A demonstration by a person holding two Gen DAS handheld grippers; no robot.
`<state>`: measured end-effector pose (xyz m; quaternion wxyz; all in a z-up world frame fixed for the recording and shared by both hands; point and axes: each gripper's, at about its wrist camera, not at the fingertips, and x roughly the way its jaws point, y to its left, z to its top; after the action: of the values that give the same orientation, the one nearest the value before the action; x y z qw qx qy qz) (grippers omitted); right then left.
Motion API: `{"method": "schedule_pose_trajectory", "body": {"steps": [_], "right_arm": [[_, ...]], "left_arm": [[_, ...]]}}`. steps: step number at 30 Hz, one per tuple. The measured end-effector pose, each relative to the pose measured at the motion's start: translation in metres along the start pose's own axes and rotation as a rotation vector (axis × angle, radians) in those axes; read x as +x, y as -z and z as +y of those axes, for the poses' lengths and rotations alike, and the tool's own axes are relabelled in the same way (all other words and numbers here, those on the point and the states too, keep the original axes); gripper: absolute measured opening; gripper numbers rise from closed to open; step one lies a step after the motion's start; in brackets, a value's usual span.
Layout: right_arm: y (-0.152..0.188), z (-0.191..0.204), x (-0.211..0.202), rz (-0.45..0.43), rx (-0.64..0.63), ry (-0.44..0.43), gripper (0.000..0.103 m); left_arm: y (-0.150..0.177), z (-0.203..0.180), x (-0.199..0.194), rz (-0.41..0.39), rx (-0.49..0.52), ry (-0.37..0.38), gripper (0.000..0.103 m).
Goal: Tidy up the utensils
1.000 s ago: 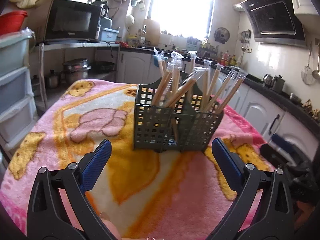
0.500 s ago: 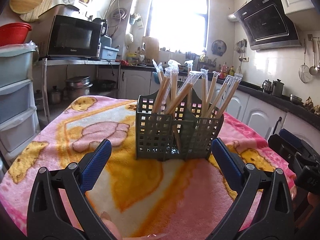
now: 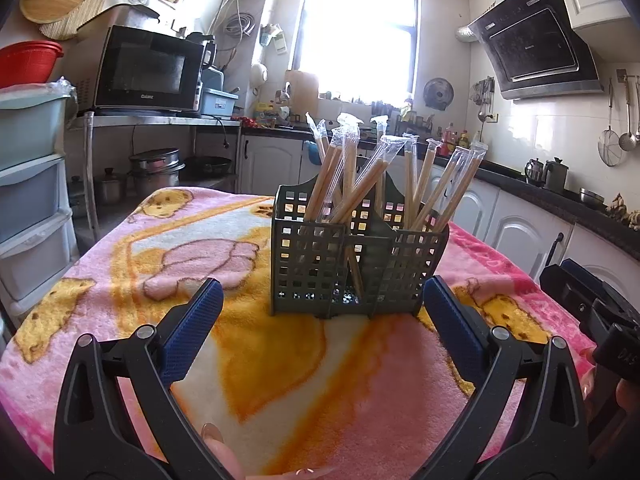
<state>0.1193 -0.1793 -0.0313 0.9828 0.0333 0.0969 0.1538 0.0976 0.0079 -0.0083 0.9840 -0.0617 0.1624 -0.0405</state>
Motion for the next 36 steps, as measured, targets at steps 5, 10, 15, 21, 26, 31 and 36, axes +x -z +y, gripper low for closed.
{"method": "schedule_pose_trajectory", "body": {"steps": [5,10,15,21,26,31,36], "right_arm": [[0.0009,0.0004,-0.0001,-0.004,0.0,0.001,0.096],[0.001,0.0002,-0.0002,-0.004,0.0,0.002,0.096],[0.0011,-0.0002,-0.0001,-0.004,-0.001,0.001,0.096],[0.0012,0.0005,-0.0002,-0.001,0.0,0.002,0.096],[0.0012,0.0006,-0.0001,-0.004,-0.002,0.003,0.096],[0.0013,0.0012,-0.0005,-0.003,-0.004,0.002,0.096],[0.0014,0.001,-0.0005,-0.002,-0.002,0.002,0.096]], "left_arm": [[0.0005,-0.0003,-0.0002,0.0,0.001,-0.002,0.093],[0.0007,-0.0004,-0.0004,0.0,-0.001,-0.003,0.093],[0.001,0.0,-0.0006,0.0,-0.002,-0.005,0.093],[0.0015,0.0002,-0.0006,0.003,-0.005,-0.015,0.093],[0.0017,0.0002,-0.0003,0.004,-0.005,-0.017,0.093],[0.0023,0.0,-0.0001,0.004,-0.005,-0.016,0.093],[0.0023,-0.0004,-0.0002,0.005,-0.004,-0.016,0.093]]}}
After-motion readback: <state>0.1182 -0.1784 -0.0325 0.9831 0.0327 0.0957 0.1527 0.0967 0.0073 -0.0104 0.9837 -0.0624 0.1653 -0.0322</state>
